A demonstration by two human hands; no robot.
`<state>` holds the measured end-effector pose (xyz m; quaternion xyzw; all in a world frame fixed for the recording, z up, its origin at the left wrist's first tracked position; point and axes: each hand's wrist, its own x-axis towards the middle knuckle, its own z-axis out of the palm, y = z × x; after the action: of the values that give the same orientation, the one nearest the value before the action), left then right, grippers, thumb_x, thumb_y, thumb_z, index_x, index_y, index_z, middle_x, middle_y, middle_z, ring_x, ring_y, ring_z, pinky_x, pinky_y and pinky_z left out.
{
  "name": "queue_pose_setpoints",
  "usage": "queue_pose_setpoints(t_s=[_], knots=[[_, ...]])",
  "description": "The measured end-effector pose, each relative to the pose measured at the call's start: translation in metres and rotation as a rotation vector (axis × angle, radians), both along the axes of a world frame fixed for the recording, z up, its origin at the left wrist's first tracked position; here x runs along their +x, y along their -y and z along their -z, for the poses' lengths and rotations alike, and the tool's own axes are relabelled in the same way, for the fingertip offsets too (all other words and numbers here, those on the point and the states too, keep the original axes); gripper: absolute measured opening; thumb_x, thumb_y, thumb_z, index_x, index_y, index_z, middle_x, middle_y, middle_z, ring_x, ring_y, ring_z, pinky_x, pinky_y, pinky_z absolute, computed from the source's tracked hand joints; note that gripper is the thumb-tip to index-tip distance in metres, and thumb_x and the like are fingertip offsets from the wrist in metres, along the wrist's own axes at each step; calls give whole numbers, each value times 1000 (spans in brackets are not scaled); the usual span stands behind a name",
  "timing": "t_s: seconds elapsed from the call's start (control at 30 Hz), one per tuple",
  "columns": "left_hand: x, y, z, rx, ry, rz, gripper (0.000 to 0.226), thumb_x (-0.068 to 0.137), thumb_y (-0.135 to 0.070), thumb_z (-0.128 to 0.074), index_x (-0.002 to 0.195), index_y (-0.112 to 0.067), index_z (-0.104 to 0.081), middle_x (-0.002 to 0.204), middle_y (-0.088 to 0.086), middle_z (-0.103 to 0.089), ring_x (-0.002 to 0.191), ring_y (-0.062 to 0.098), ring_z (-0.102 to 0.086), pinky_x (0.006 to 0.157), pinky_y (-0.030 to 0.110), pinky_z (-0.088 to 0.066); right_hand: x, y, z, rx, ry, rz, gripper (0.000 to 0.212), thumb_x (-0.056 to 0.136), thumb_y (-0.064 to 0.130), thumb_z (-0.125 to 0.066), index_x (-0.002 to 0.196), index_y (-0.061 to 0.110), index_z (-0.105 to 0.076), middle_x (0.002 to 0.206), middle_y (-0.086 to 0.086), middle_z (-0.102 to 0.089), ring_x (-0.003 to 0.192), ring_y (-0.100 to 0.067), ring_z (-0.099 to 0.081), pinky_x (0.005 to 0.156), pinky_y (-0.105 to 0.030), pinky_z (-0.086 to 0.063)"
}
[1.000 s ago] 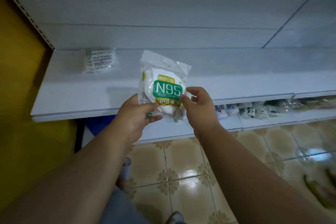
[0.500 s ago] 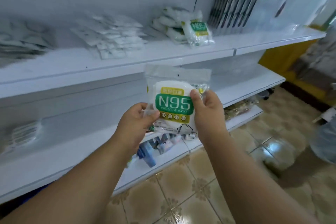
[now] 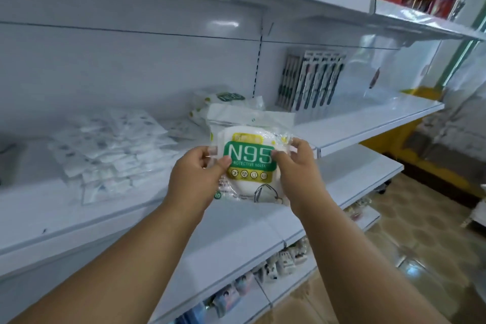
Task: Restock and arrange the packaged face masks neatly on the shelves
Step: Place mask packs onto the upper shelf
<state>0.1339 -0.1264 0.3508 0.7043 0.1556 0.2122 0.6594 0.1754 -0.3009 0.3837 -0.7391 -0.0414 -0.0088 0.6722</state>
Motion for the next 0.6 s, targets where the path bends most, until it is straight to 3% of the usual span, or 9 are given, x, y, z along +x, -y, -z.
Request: queue_pose_setpoints(t_s=[0.1, 0.17, 0.27, 0.33, 0.4, 0.47, 0.6], knots=[[49, 0, -12, 96, -5, -107, 27, 88, -33, -75, 110, -21, -65, 105, -2, -72, 95, 17, -70, 86, 44, -58, 53, 0, -2, -116, 76, -70, 44, 93, 21, -67, 125, 35, -40, 97, 9, -71, 84, -13, -71, 74, -42, -61], [83, 0, -21, 202, 2, -196, 24, 89, -37, -73, 104, -21, -63, 99, -5, -68, 95, 18, -67, 87, 40, -55, 96, -2, -6, -185, 186, -46, 46, 89, 30, -73, 123, 33, -43, 98, 10, -70, 82, -9, -68, 69, -33, -57], [131, -2, -35, 350, -14, -346, 29, 90, -40, -70, 107, -17, -65, 94, -4, -66, 87, 19, -63, 74, 31, -47, 159, -14, -17, -278, 321, -38, 36, 86, 38, -76, 110, 26, -52, 94, 14, -61, 84, -7, -60, 65, -24, -44], [161, -5, -45, 421, -59, -434, 35, 91, -41, -69, 113, -15, -66, 98, -2, -65, 90, 20, -62, 74, 26, -40, 199, -24, -26, -349, 378, -81, 25, 88, 38, -72, 103, 24, -58, 93, 12, -59, 83, -7, -57, 65, -22, -41], [192, -13, -58, 492, -109, -500, 41, 91, -46, -67, 116, -14, -64, 105, 1, -66, 96, 22, -62, 75, 26, -37, 241, -39, -39, -396, 426, -125, 20, 90, 38, -70, 99, 23, -61, 99, 5, -62, 79, -9, -58, 63, -23, -46], [219, -19, -68, 560, -205, -555, 49, 92, -52, -64, 122, -14, -60, 113, 4, -67, 102, 25, -62, 76, 29, -37, 278, -55, -48, -479, 453, -168, 20, 93, 40, -66, 101, 22, -63, 107, -2, -64, 84, -18, -61, 70, -29, -51], [250, -30, -66, 797, -432, -571, 49, 95, -56, -57, 115, -12, -59, 112, 9, -67, 105, 33, -62, 73, 33, -38, 313, -80, -43, -848, 512, -318, 44, 93, 57, -54, 105, 17, -68, 103, -7, -64, 89, -24, -61, 76, -32, -52]])
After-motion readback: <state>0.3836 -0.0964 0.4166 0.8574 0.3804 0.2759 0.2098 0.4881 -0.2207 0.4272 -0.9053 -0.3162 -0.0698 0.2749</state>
